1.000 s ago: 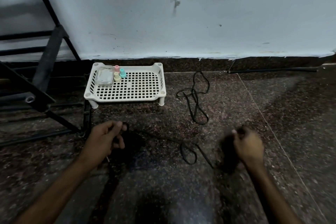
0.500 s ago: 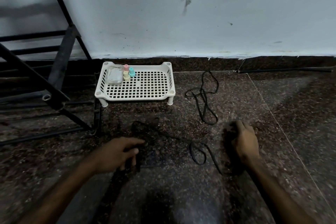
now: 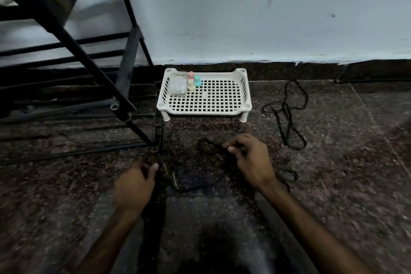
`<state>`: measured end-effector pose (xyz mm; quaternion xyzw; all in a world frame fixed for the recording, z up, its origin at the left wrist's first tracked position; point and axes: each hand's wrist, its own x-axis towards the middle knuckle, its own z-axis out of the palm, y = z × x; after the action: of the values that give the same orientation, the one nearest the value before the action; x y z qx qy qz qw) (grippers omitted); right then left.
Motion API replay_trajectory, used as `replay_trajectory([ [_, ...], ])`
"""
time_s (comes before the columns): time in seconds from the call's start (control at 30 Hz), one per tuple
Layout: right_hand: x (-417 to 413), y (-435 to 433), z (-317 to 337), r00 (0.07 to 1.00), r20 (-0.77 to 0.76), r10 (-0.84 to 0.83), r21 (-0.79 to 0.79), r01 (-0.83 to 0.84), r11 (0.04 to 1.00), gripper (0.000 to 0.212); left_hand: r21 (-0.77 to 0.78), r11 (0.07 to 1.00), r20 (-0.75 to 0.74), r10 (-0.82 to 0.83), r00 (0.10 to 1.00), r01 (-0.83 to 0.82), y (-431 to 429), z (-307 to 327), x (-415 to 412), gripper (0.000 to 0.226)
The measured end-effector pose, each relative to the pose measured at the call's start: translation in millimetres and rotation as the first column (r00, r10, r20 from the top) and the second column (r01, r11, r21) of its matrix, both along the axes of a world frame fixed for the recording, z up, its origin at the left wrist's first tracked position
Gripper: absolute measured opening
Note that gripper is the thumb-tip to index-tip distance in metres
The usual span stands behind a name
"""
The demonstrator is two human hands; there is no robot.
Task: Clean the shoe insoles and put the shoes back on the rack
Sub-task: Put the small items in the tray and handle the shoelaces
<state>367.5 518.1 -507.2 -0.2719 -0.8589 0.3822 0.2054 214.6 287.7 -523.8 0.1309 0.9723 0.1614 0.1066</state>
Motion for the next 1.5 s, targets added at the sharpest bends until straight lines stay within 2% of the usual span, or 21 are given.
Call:
replay_trajectory([
  [0.1, -4, -7, -3, 1.0, 0.012, 0.008, -0.025, -0.008, 1.0, 0.019, 0.009, 0.998, 0.034, 0.056, 0.998, -0.056, 5, -15, 3, 0.05],
  [0.17, -6, -14, -5, 0.999, 0.025, 0.037, -0.022, -0.036, 0.999, 0.02, 0.056, 0.997, -0.026, 0.064, 0.998, -0.062, 11, -24, 0, 0.05],
  [0.27, -6, -23, -6, 0.997, 0.053, 0.062, -0.014, -0.061, 0.998, 0.019, 0.109, 0.993, -0.081, 0.056, 0.995, -0.047, 16, -31, -3, 0.033],
  [0.37, -4, -27, -7, 0.997, 0.061, 0.044, -0.086, -0.039, 0.996, 0.018, 0.17, 0.985, -0.103, 0.031, 0.994, -0.013, 16, -33, -3, 0.007],
  [0.43, -6, -30, -7, 0.998, 0.056, -0.003, -0.199, 0.014, 0.98, 0.016, 0.23, 0.973, -0.088, 0.017, 0.996, 0.004, 16, -33, -2, 0.009],
  [0.5, -9, -35, -6, 0.998, 0.028, -0.06, -0.35, 0.066, 0.934, 0.013, 0.458, 0.887, 0.055, 0.034, 0.998, -0.055, 24, -24, 5, 0.01],
  [0.57, -16, -40, -1, 0.996, -0.024, -0.09, -0.48, 0.067, 0.874, 0.012, 0.666, 0.73, 0.216, 0.009, 0.976, -0.154, 38, -4, 19, 0.007],
  [0.63, -23, -44, 7, 0.991, -0.106, -0.086, -0.554, 0.013, 0.832, 0.012, 0.768, 0.61, 0.301, -0.075, 0.951, -0.195, 52, 20, 33, 0.007],
  [0.7, -29, -48, 17, 0.978, -0.188, -0.094, -0.579, -0.033, 0.814, 0.014, 0.825, 0.532, 0.321, -0.162, 0.933, -0.191, 62, 36, 43, 0.006],
  [0.8, -33, -51, 29, 0.951, -0.266, -0.155, -0.604, -0.039, 0.796, 0.017, 0.859, 0.479, 0.318, -0.225, 0.921, -0.18, 70, 45, 49, 0.006],
  [0.93, -33, -49, 35, 0.931, -0.301, -0.205, -0.651, -0.044, 0.758, 0.018, 0.867, 0.469, 0.319, -0.265, 0.91, -0.168, 77, 55, 50, 0.003],
  [1.17, -34, -41, 44, 0.922, -0.325, -0.209, -0.596, -0.028, 0.802, 0.017, 0.878, 0.451, 0.307, -0.269, 0.913, -0.162, 93, 65, 44, 0.005],
  [1.33, -32, -28, 63, 0.943, -0.302, -0.142, -0.486, -0.024, 0.873, 0.012, 0.87, 0.485, 0.274, -0.325, 0.905, -0.089, 103, 70, 35, 0.015],
  [1.4, -32, -19, 79, 0.942, -0.307, -0.133, -0.457, -0.023, 0.889, 0.008, 0.874, 0.481, 0.303, -0.426, 0.852, -0.07, 108, 76, 32, 0.03],
  [1.5, -36, -5, 109, 0.917, -0.353, -0.187, -0.594, -0.065, 0.802, 0.007, 0.896, 0.441, 0.365, -0.663, 0.654, -0.054, 116, 92, 34, 0.031],
])
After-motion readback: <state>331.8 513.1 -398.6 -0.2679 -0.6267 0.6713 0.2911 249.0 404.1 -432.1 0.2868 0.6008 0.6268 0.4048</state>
